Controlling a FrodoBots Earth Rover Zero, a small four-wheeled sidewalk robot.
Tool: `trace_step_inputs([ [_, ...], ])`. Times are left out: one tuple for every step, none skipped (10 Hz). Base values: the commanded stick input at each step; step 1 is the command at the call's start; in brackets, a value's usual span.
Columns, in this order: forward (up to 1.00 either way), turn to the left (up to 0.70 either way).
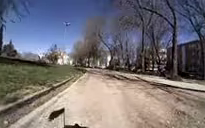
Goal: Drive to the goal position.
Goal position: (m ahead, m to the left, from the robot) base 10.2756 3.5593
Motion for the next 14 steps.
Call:
trace_step_inputs([
  [1.00, 0.00],
  [1.00, 0.00],
  [1.00, 0.00],
  [1.00, 0.00],
  [1.00, 0.00],
  [1.00, 0.00],
  [1.00, 0.00],
  [1.00, 0.00],
  [1.00, 0.00],
  [1.00, 0.00],
  [1.00, 0.00],
  [1.00, 0.00],
  [1.00, 0.00],
  [1.00, 0.00],
])
